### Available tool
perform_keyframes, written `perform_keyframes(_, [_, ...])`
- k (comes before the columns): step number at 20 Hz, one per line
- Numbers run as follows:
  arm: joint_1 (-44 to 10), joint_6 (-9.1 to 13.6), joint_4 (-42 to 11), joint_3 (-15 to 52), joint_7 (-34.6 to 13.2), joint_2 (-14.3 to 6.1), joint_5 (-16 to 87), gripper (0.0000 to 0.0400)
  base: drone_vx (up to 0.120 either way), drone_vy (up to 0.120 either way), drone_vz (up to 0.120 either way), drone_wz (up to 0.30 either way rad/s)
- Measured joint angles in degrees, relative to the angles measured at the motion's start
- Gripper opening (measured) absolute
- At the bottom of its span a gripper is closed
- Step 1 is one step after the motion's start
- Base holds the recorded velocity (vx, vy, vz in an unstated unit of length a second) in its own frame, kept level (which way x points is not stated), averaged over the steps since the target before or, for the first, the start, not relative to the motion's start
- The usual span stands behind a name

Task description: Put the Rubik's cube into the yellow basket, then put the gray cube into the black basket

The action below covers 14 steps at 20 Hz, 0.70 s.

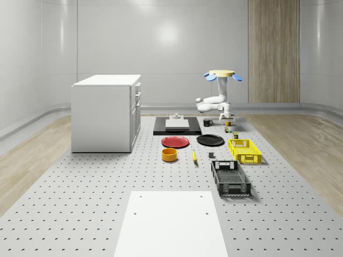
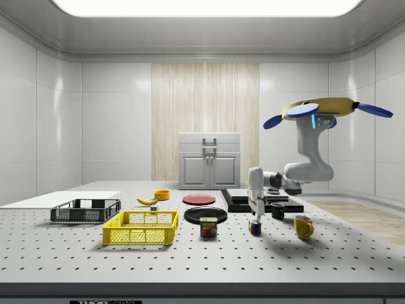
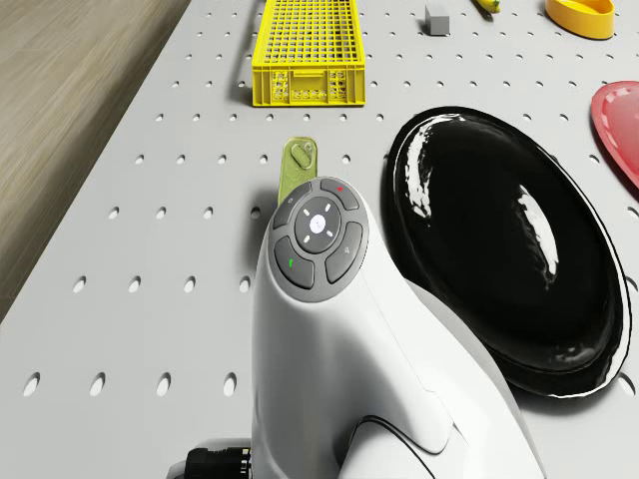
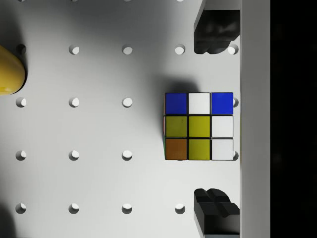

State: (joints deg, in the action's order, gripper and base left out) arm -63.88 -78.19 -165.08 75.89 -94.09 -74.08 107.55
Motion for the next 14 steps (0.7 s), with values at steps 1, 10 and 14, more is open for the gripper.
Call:
perform_keyframes(1, [0.0, -0.4, 0.07, -0.37, 0.01, -0.3, 0.28, 0.04, 0.0, 0.0, 0.0, 0.0])
perform_keyframes(10, [-0.1, -5.22, 1.53, -6.86, 0.55, -3.06, 5.92, 0.04, 0.0, 0.0, 0.0, 0.0])
perform_keyframes(14, [-0.34, -6.55, 2.09, -8.56, 0.61, -3.74, 7.39, 0.04, 0.0, 0.0, 0.0, 0.0])
